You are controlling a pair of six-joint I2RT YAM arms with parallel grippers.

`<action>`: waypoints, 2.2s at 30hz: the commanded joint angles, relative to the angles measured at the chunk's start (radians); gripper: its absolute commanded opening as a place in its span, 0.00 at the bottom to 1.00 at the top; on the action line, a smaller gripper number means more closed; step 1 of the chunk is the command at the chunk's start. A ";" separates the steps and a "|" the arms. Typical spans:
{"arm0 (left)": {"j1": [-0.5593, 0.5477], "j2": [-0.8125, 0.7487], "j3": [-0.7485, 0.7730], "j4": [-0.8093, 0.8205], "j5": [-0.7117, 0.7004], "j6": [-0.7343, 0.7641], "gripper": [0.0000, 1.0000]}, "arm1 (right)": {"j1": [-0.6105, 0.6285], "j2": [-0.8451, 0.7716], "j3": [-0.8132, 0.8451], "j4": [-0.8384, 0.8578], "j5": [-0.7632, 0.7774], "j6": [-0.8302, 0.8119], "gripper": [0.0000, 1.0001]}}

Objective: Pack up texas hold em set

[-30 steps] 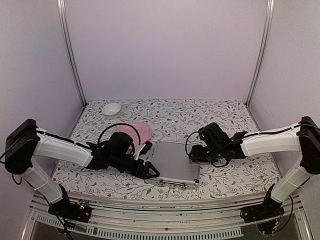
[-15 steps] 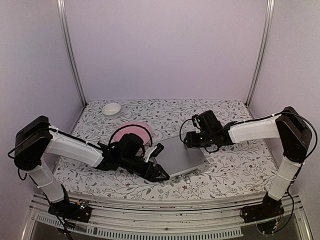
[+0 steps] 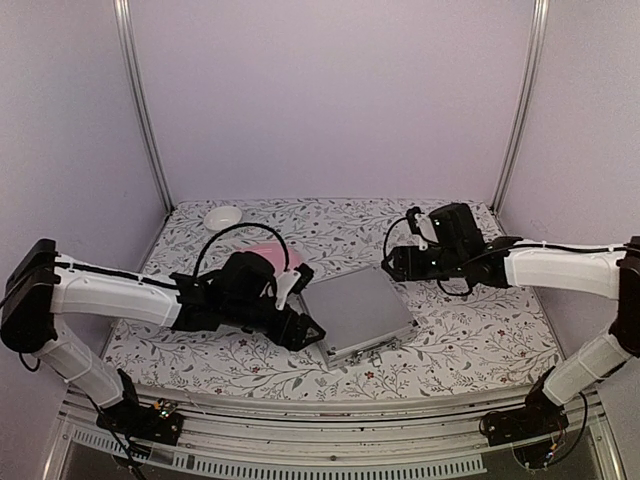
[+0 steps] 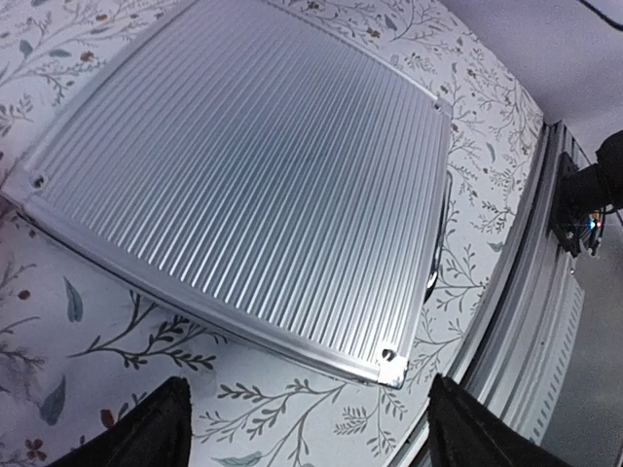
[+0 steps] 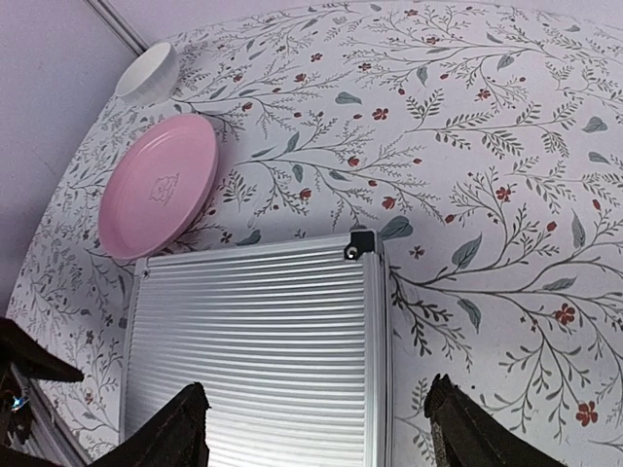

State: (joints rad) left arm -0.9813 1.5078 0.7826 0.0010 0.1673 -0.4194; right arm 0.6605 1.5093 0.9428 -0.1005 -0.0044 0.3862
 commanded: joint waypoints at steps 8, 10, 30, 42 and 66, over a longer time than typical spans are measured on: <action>0.085 0.160 0.250 0.038 0.072 0.072 0.70 | 0.145 -0.396 -0.373 0.077 -0.302 0.235 0.74; 0.085 0.210 0.285 0.039 0.098 0.077 0.67 | 0.196 -0.415 -0.431 0.135 -0.297 0.280 0.74; 0.084 0.315 0.226 0.076 0.100 0.090 0.54 | 0.354 -0.152 -0.531 0.387 -0.122 0.424 0.71; 0.085 0.313 0.169 0.093 0.079 0.081 0.51 | 0.389 -0.028 -0.516 0.431 -0.027 0.397 0.71; 0.084 0.300 0.148 0.096 0.089 0.073 0.49 | 0.391 -0.004 -0.500 0.528 -0.107 0.509 0.70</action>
State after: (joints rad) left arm -0.8963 1.8069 0.9657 0.1902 0.2638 -0.3340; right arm 1.0473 1.5326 0.4374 0.4259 -0.0883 0.8375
